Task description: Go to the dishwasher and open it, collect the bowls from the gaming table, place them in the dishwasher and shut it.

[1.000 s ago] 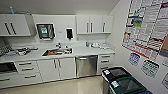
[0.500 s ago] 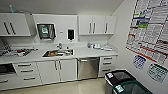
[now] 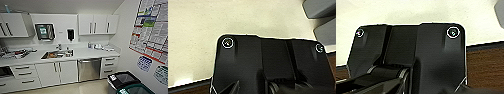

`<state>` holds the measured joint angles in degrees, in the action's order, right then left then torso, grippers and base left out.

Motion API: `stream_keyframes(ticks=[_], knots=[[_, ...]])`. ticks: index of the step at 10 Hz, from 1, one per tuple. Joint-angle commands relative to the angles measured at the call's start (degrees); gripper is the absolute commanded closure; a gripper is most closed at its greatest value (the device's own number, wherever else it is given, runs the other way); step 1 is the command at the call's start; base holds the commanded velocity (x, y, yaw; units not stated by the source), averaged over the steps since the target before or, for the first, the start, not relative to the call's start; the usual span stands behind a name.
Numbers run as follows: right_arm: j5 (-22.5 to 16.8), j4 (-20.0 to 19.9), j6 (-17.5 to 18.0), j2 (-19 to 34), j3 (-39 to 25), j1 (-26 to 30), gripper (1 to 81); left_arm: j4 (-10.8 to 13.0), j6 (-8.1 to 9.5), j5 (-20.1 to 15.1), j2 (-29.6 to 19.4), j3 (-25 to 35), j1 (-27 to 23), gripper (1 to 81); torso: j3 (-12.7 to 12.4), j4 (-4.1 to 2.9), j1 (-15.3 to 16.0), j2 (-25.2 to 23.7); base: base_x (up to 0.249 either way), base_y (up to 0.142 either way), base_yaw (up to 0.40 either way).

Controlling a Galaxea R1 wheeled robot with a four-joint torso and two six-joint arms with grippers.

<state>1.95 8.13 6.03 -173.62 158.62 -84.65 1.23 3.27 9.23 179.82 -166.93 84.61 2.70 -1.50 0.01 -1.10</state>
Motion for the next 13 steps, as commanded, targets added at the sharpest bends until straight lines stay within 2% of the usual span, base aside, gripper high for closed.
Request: stream_keyframes(ticks=[1, 7, 13], knots=[[-2.7, -0.1, 0.1, -0.4, -0.3, 2.9, 1.0, -0.1, 0.16, -2.5, -0.1, -0.5, -2.6, 1.0, 0.0, 0.0, 0.0, 0.0, 0.148, 0.0, 0.0], [-2.7, -0.2, 0.1, -0.4, -0.3, 2.8, 1.0, -0.2, 0.16, -2.5, -0.2, -0.5, -2.6, 1.0, 0.0, 0.0, 0.0, 0.0, 0.148, 0.0, 0.0], [-2.7, -0.2, 0.1, -0.4, -0.2, 2.9, 1.0, -0.1, 0.16, -2.5, -0.2, -0.5, -2.6, 1.0, 0.0, 0.0, 0.0, 0.0, 0.139, 0.076, 0.0]])
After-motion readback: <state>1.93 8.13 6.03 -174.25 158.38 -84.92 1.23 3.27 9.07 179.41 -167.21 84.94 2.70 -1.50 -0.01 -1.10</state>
